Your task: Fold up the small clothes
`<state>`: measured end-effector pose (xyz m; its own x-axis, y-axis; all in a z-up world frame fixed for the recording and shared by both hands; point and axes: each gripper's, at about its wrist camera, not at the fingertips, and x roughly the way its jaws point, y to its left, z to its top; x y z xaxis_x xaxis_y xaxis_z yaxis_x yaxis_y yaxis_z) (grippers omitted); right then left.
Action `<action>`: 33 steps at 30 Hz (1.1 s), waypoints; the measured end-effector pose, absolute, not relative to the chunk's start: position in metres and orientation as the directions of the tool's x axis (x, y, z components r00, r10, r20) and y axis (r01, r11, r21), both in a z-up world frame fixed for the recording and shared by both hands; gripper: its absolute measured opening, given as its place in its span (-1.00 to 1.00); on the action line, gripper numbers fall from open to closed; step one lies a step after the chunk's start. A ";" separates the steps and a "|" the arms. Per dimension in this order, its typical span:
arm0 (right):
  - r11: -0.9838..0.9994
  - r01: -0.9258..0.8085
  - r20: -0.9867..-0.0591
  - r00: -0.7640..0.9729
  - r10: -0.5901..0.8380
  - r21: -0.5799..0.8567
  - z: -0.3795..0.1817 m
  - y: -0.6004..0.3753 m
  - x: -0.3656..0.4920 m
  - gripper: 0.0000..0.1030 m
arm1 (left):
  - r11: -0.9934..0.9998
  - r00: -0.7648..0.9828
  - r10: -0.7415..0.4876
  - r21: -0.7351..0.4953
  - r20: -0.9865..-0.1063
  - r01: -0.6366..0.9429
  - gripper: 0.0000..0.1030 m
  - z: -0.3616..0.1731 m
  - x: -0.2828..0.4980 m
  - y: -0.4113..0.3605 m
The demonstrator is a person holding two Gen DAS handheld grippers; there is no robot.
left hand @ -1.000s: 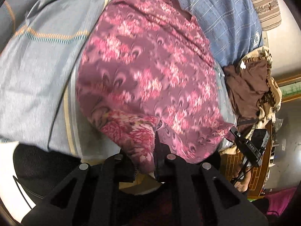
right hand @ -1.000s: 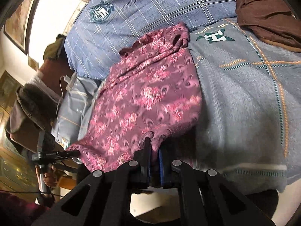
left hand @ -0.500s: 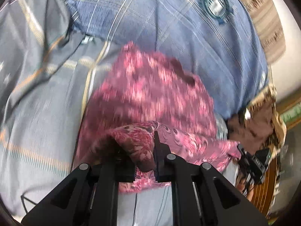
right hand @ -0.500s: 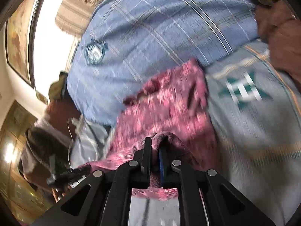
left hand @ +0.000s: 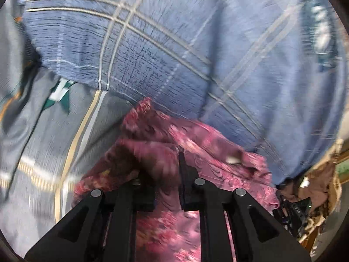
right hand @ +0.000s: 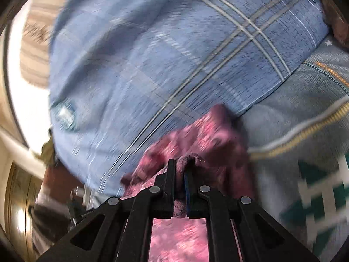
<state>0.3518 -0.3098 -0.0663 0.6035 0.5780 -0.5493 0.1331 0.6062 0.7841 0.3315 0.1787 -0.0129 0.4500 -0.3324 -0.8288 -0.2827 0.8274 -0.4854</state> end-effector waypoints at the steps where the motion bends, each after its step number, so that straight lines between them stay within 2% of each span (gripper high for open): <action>1: 0.592 0.165 -0.559 0.592 0.580 0.789 -0.074 -0.312 0.358 -0.84 | 0.830 0.408 -0.333 -0.470 -0.850 -0.301 -0.76 -0.020 0.343 0.183; 4: 0.587 0.198 -0.580 0.568 0.584 0.785 -0.080 -0.314 0.363 -0.83 | 0.780 0.378 -0.420 -0.541 -0.825 -0.314 -0.74 -0.021 0.352 0.203; 7: 0.636 0.139 -0.587 0.567 0.577 0.759 -0.067 -0.312 0.360 -0.82 | 0.737 0.429 -0.461 -0.605 -0.777 -0.302 -0.51 0.001 0.348 0.230; 8: 0.640 0.129 -0.585 0.567 0.580 0.758 -0.064 -0.312 0.359 -0.81 | 0.736 0.465 -0.438 -0.604 -0.769 -0.306 -0.34 0.012 0.344 0.241; 9: 0.630 0.120 -0.572 0.573 0.587 0.767 -0.060 -0.313 0.357 -0.80 | 0.734 0.500 -0.412 -0.603 -0.762 -0.314 -0.08 0.021 0.338 0.252; 11: 0.583 0.093 -0.515 0.594 0.618 0.807 -0.054 -0.315 0.355 -0.69 | 0.737 0.540 -0.365 -0.590 -0.758 -0.330 0.03 0.033 0.326 0.268; 12: 0.562 0.079 -0.485 0.612 0.625 0.823 -0.050 -0.316 0.352 -0.64 | 0.749 0.535 -0.352 -0.574 -0.768 -0.330 0.03 0.035 0.322 0.270; 14: 0.540 0.062 -0.442 0.656 0.612 0.839 -0.044 -0.320 0.347 -0.19 | 0.787 0.503 -0.336 -0.530 -0.797 -0.314 0.03 0.031 0.315 0.268; 15: 0.529 0.060 -0.425 0.674 0.604 0.846 -0.042 -0.324 0.345 -0.15 | 0.806 0.484 -0.329 -0.508 -0.811 -0.303 0.03 0.027 0.311 0.264; 17: 0.498 0.065 -0.395 0.699 0.596 0.865 -0.039 -0.332 0.344 -0.13 | 0.831 0.461 -0.324 -0.481 -0.826 -0.279 0.03 0.018 0.304 0.256; 24: 0.672 0.098 -0.582 0.602 0.547 0.734 -0.046 -0.323 0.344 -0.12 | 0.874 0.383 -0.344 -0.441 -0.857 -0.202 0.03 -0.018 0.305 0.214; 29: 0.644 0.053 -0.559 0.556 0.615 0.763 -0.062 -0.320 0.332 -0.02 | 0.911 0.360 -0.329 -0.394 -0.873 -0.124 0.03 -0.027 0.302 0.195; 31: 0.666 0.082 -0.607 0.504 0.614 0.741 -0.070 -0.313 0.347 -0.02 | 0.923 0.357 -0.284 -0.354 -0.890 -0.151 0.03 -0.030 0.312 0.194; 33: 0.628 0.082 -0.576 0.506 0.642 0.774 -0.068 -0.307 0.372 -0.03 | 0.898 0.389 -0.273 -0.378 -0.880 -0.224 0.03 -0.027 0.323 0.200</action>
<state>0.3723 -0.3074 -0.0680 0.5059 0.6424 -0.5756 0.0821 0.6284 0.7735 0.3226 0.2001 -0.0274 0.3889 -0.2733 -0.8798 -0.2244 0.8981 -0.3782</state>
